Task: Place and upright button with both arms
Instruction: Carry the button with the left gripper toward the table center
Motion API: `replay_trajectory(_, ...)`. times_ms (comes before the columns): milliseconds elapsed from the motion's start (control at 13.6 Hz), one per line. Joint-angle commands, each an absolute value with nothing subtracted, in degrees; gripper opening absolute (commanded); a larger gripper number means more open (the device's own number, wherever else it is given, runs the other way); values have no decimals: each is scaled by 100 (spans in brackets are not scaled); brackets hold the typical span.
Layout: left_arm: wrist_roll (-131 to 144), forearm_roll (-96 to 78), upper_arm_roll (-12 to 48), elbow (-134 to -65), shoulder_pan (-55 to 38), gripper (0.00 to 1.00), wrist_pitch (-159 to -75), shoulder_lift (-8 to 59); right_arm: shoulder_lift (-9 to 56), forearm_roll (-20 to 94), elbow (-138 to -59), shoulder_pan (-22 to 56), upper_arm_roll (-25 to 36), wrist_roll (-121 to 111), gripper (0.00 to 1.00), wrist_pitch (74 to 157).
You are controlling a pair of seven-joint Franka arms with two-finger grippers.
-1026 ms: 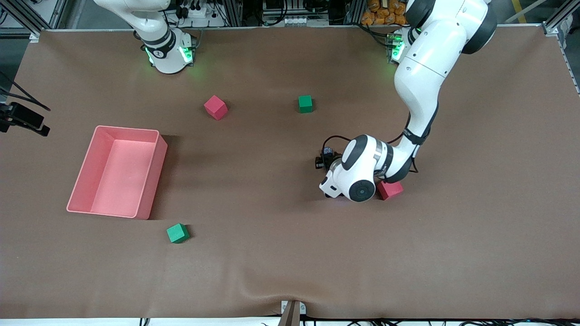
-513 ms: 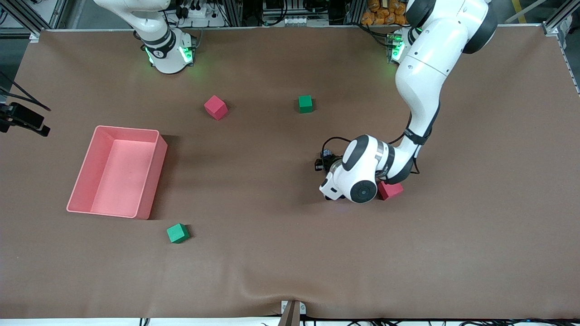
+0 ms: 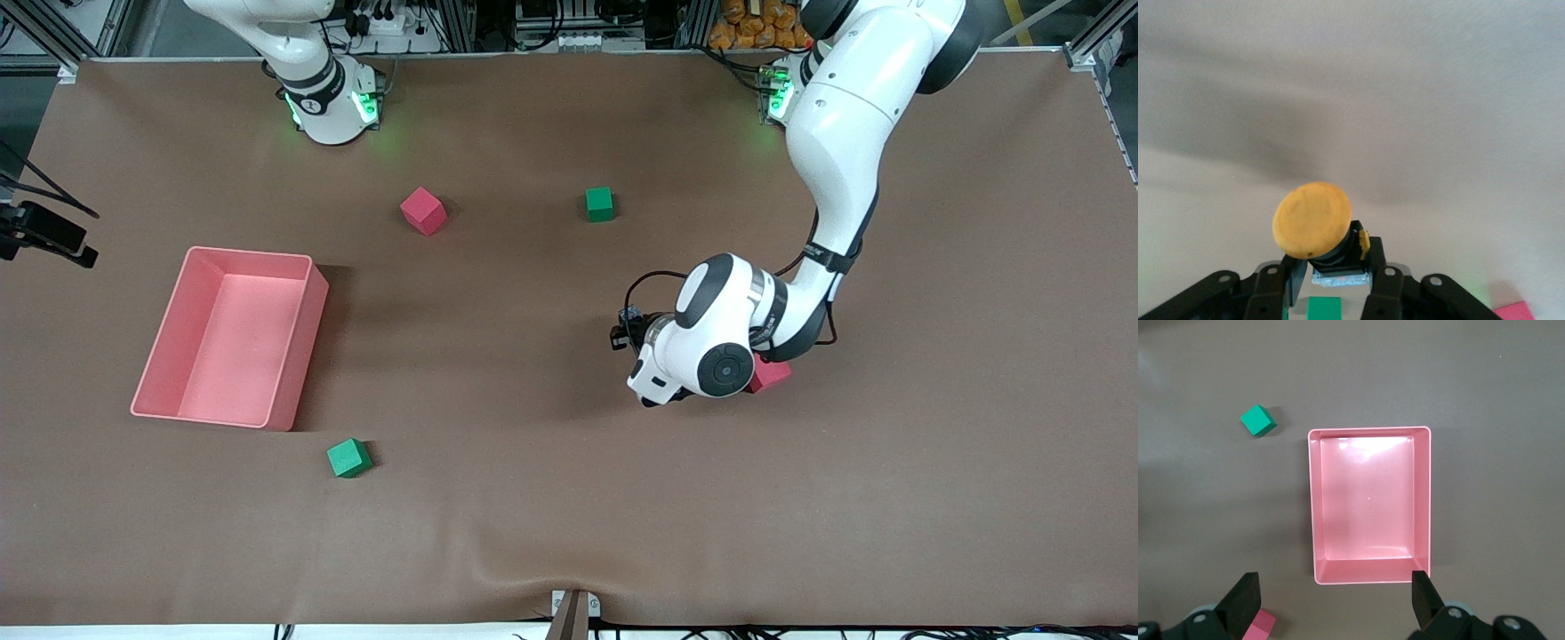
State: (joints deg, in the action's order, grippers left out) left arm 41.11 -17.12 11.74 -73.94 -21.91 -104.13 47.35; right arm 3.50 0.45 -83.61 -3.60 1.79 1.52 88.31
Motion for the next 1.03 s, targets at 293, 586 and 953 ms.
replay_trajectory(293,4377,-1644,1055,-7339,-2600,0,-11230,4386,378,70,-8314,-492,97,97,100,8833)
replay_trajectory(586,4798,-1171,1055,-7339,-2935,0,-11820,4394,378,70,-8314,-501,97,105,100,8833)
replay_trajectory(953,5632,146,1037,-7339,-3357,0,-12252,4403,387,79,-8323,-510,97,105,100,8833)
